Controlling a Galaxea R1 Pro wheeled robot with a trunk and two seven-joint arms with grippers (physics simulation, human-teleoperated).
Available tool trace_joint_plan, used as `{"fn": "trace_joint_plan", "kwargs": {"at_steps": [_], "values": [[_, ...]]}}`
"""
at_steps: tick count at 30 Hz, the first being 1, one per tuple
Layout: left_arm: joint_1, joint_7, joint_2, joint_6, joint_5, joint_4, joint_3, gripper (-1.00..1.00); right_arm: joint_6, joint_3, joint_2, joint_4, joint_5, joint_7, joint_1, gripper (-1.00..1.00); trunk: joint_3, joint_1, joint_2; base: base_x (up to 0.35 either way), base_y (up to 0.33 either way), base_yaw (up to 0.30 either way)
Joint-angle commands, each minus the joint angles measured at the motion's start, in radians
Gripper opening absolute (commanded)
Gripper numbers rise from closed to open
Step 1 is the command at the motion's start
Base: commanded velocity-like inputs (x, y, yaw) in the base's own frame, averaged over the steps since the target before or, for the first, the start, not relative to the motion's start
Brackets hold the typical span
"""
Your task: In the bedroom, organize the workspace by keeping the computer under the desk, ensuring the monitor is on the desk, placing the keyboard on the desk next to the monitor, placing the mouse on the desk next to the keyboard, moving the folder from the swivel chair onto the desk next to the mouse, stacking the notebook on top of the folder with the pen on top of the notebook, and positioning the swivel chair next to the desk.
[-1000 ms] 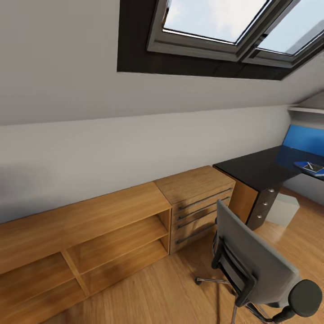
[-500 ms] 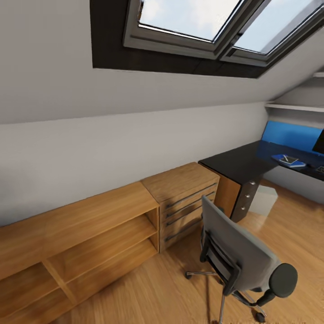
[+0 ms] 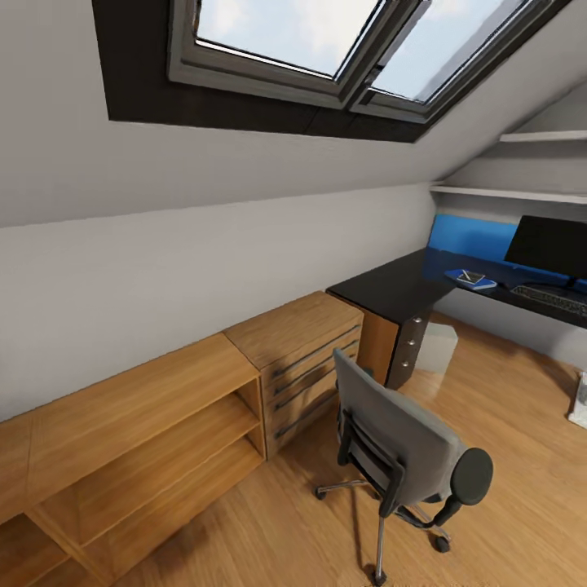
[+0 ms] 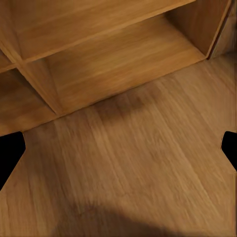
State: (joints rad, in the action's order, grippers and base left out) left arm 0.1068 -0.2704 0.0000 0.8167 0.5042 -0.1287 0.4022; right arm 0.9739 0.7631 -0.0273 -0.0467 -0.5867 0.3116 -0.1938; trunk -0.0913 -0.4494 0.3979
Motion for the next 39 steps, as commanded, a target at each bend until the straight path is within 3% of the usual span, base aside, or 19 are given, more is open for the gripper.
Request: {"fn": "trace_joint_plan", "kwargs": {"at_steps": [1, 39], "values": [[0.001, -0.007, 0.0, 0.002, 0.004, 0.0, 0.009, 1.0, 0.002, 0.009, 0.0, 0.001, -0.004, 0.006, -0.001, 1.0, -0.002, -0.001, 0.002, 0.0, 0.003, -0.295], [0.001, -0.007, 0.0, 0.002, 0.004, 0.0, 0.007, 1.0, 0.002, 0.009, 0.0, 0.001, -0.004, 0.006, -0.001, 1.0, -0.002, -0.001, 0.002, 0.0, 0.003, -0.295]]}}
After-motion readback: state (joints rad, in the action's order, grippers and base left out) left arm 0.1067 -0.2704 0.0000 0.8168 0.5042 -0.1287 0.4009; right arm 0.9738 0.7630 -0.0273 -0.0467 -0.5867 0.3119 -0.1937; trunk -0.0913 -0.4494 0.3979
